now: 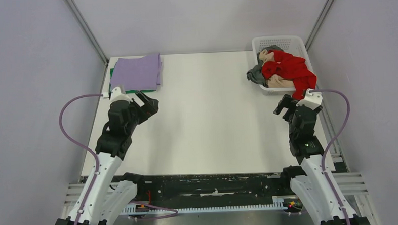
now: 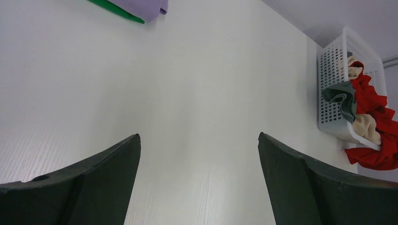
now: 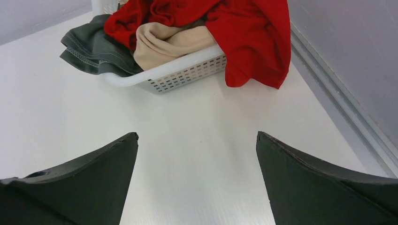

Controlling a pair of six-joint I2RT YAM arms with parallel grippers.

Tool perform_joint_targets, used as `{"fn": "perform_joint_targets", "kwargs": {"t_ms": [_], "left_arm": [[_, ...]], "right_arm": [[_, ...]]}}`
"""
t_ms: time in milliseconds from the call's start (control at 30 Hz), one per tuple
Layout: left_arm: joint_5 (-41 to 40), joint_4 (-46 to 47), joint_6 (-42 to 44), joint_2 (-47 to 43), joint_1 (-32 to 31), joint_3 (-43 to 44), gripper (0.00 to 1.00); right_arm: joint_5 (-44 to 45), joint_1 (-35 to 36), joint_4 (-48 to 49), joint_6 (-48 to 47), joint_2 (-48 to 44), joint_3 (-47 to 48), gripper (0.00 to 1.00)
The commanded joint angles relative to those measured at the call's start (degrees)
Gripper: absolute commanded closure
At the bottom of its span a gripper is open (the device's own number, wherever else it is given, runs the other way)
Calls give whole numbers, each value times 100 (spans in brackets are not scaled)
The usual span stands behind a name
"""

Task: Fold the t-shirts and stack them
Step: Grab crumpled tshirt from bin with the right arm

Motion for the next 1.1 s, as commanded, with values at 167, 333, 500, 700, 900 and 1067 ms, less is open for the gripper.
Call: {"fn": "perform_joint_targets", "kwargs": {"t_ms": [167, 333, 500, 700, 900, 1067], "left_arm": [[20, 511, 134, -290, -5, -146, 0], [98, 707, 239, -347, -5, -280, 0], [140, 751, 288, -244, -5, -258, 0], [45, 617, 376, -10, -5, -136, 0], [-40, 603, 371, 42, -5, -140, 0], [-113, 552, 349, 18, -5, -144, 0]], "right_arm": [[886, -273, -385, -804, 825, 1275, 2], [-619, -1315, -455, -1455, 1972, 2110, 2], [-2030, -2172, -479, -1932, 3103, 2898, 2], [-3450, -2779, -496, -2161, 4370, 3617, 2], [-4212, -3032, -68, -1667, 5386, 4021, 16], [-4724, -3031, -8, -1515, 5746, 4279, 71]]}}
